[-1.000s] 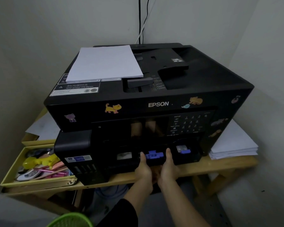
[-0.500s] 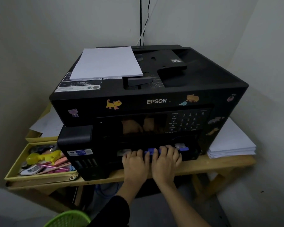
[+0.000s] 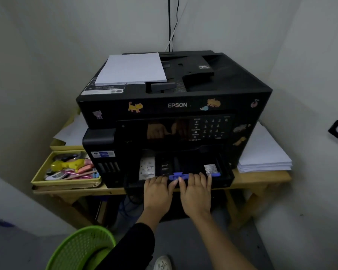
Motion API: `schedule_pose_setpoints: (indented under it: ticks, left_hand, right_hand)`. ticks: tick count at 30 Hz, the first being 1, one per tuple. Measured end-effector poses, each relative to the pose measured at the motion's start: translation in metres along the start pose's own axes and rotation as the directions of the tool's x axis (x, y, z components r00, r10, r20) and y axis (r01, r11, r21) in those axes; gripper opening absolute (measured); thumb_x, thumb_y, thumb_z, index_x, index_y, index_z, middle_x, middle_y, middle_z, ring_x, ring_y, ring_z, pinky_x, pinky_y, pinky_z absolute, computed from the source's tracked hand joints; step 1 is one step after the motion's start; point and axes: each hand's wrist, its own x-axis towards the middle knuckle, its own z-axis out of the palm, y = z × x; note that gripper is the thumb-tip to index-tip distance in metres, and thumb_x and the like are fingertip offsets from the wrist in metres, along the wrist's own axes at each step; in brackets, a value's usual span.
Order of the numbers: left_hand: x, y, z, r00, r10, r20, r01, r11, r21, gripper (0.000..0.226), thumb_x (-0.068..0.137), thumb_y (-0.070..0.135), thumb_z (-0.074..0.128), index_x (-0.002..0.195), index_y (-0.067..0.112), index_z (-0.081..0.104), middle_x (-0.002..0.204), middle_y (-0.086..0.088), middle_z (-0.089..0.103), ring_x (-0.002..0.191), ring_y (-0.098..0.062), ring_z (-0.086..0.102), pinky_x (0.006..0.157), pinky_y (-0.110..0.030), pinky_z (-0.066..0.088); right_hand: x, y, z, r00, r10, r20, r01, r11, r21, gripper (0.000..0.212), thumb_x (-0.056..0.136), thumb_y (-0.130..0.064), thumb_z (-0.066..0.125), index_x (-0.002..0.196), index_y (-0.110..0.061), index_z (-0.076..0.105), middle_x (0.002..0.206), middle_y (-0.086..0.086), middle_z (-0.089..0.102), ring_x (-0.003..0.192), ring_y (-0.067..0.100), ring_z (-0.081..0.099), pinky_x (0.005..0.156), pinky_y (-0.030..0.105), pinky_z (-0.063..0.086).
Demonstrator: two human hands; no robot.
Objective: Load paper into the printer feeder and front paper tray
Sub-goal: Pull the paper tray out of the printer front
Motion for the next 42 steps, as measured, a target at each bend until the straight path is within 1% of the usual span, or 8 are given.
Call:
schedule_pose_setpoints:
  ticks: [2, 11, 15, 19, 28, 33, 36, 42]
  left_hand:
    - [-0.019, 0.003, -0.001, 1.000, -0.015, 0.008, 0.015, 1.000, -0.006, 0.053, 0.096, 0.055, 0.028, 0.103, 0.019, 0.066, 0.108, 0.003, 0.070, 0.107, -0.016, 0.060, 0.098, -0.029, 0.035]
    - [-0.100, 0.011, -0.015, 0.994, -0.076, 0.075, 0.083, 0.992, -0.091, 0.046, 0.095, 0.054, 0.035, 0.105, 0.021, 0.066, 0.109, 0.005, 0.070, 0.107, -0.013, 0.059, 0.097, -0.026, 0.031]
    - [-0.126, 0.017, -0.017, 0.993, -0.081, 0.086, 0.093, 0.985, -0.145, 0.043, 0.094, 0.052, 0.039, 0.103, 0.020, 0.066, 0.106, 0.004, 0.069, 0.105, -0.013, 0.058, 0.094, -0.025, 0.029]
    - [-0.142, 0.019, -0.020, 0.993, -0.090, 0.070, 0.101, 0.981, -0.164, 0.042, 0.093, 0.051, 0.042, 0.103, 0.019, 0.068, 0.104, 0.002, 0.071, 0.104, -0.014, 0.060, 0.094, -0.026, 0.031]
    - [-0.146, 0.021, -0.027, 0.995, -0.077, 0.069, 0.085, 0.987, -0.135, 0.042, 0.096, 0.049, 0.036, 0.103, 0.020, 0.065, 0.103, 0.004, 0.069, 0.101, -0.013, 0.061, 0.094, -0.026, 0.037]
    - [-0.133, 0.031, -0.042, 0.992, -0.113, 0.050, 0.120, 0.981, -0.150, 0.045, 0.098, 0.046, 0.035, 0.092, 0.014, 0.066, 0.092, -0.003, 0.071, 0.086, -0.018, 0.064, 0.078, -0.027, 0.044]
    - [-0.107, 0.036, -0.055, 0.994, -0.107, -0.032, 0.101, 0.982, -0.159, 0.042, 0.098, 0.044, 0.036, 0.103, 0.014, 0.065, 0.104, -0.002, 0.068, 0.102, -0.018, 0.060, 0.086, -0.031, 0.047]
    - [-0.010, 0.035, -0.108, 0.968, -0.056, -0.245, 0.026, 0.992, -0.125, 0.044, 0.098, 0.041, 0.038, 0.126, 0.013, 0.058, 0.131, -0.002, 0.060, 0.130, -0.020, 0.045, 0.101, -0.035, 0.038]
  right_hand:
    - [-0.016, 0.006, -0.005, 1.000, -0.010, 0.002, 0.010, 1.000, -0.006, 0.089, 0.095, -0.052, -0.005, 0.101, -0.008, 0.072, 0.093, 0.005, 0.074, 0.104, 0.026, 0.066, 0.109, 0.041, 0.017]
    - [-0.097, 0.024, -0.029, 0.997, -0.061, -0.056, 0.059, 0.997, -0.043, 0.064, 0.097, -0.043, 0.022, 0.087, -0.009, 0.075, 0.079, 0.004, 0.074, 0.084, 0.025, 0.068, 0.102, 0.043, 0.027]
    - [-0.121, 0.031, -0.043, 0.997, -0.077, -0.025, 0.075, 0.996, -0.053, 0.053, 0.090, -0.040, 0.032, 0.083, -0.010, 0.075, 0.075, 0.004, 0.074, 0.079, 0.024, 0.069, 0.094, 0.045, 0.051]
    - [-0.135, 0.036, -0.050, 0.993, -0.104, -0.063, 0.100, 0.993, -0.066, 0.052, 0.089, -0.041, 0.033, 0.079, -0.012, 0.076, 0.072, 0.002, 0.073, 0.074, 0.022, 0.069, 0.084, 0.042, 0.057]
    - [-0.139, 0.040, -0.052, 0.992, -0.125, -0.021, 0.125, 0.992, -0.017, 0.052, 0.089, -0.040, 0.031, 0.089, -0.015, 0.076, 0.084, 0.000, 0.075, 0.085, 0.019, 0.071, 0.085, 0.039, 0.057]
    - [-0.125, 0.028, -0.062, 0.999, -0.019, 0.027, 0.017, 0.998, 0.055, 0.045, 0.088, -0.040, 0.044, 0.093, -0.008, 0.074, 0.083, 0.008, 0.076, 0.089, 0.029, 0.069, 0.080, 0.041, 0.058]
    - [-0.097, 0.017, -0.071, 1.000, 0.003, -0.019, -0.001, 0.991, 0.131, 0.037, 0.089, -0.035, 0.057, 0.106, -0.004, 0.069, 0.099, 0.014, 0.073, 0.105, 0.035, 0.063, 0.088, 0.045, 0.054]
    - [-0.003, -0.023, -0.113, 0.984, 0.002, -0.179, 0.054, 0.950, 0.307, 0.036, 0.095, -0.030, 0.047, 0.119, -0.006, 0.060, 0.118, 0.013, 0.064, 0.116, 0.030, 0.051, 0.093, 0.040, 0.045]
